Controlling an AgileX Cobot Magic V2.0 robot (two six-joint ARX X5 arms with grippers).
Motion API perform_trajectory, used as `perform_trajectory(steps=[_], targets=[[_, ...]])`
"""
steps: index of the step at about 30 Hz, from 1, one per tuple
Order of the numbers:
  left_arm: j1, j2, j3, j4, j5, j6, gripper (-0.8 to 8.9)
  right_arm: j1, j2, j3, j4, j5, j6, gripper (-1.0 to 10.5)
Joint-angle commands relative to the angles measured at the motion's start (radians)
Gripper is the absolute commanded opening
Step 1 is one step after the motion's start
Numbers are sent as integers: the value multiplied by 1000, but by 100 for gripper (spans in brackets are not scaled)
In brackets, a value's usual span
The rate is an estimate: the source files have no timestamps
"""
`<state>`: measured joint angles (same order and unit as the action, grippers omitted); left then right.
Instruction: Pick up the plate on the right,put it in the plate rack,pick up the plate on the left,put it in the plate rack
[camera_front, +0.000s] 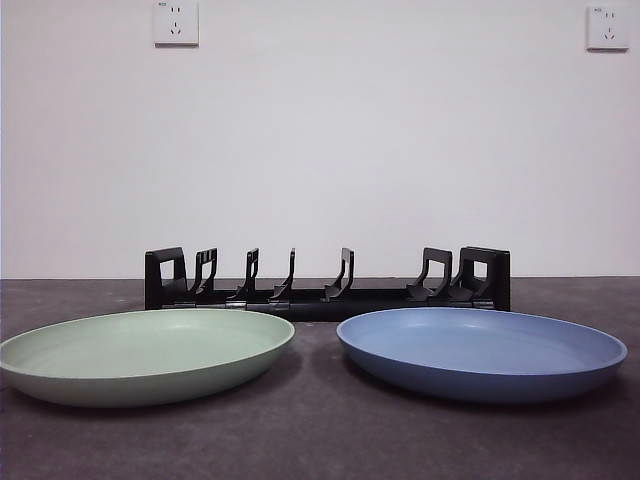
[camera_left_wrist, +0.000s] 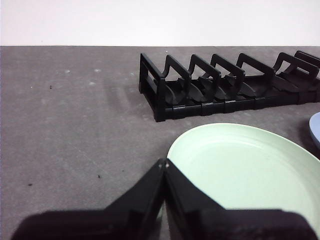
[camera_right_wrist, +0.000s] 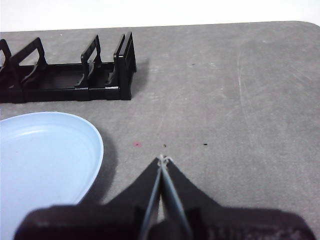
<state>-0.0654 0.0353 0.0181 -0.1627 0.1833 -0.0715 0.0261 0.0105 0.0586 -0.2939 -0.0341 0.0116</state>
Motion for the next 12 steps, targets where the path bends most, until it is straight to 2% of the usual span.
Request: perform_trajectory(steps=[1, 7, 12], targets=[[3, 0, -11, 7, 4, -8, -4, 0, -2, -6, 9, -2, 14, 2], [3, 0, -7, 6, 8, -100, -4, 0, -2, -6, 40, 0, 121, 1], [3, 3, 34, -2, 77, -154, -6, 0, -1, 20, 93, -13, 250, -10]])
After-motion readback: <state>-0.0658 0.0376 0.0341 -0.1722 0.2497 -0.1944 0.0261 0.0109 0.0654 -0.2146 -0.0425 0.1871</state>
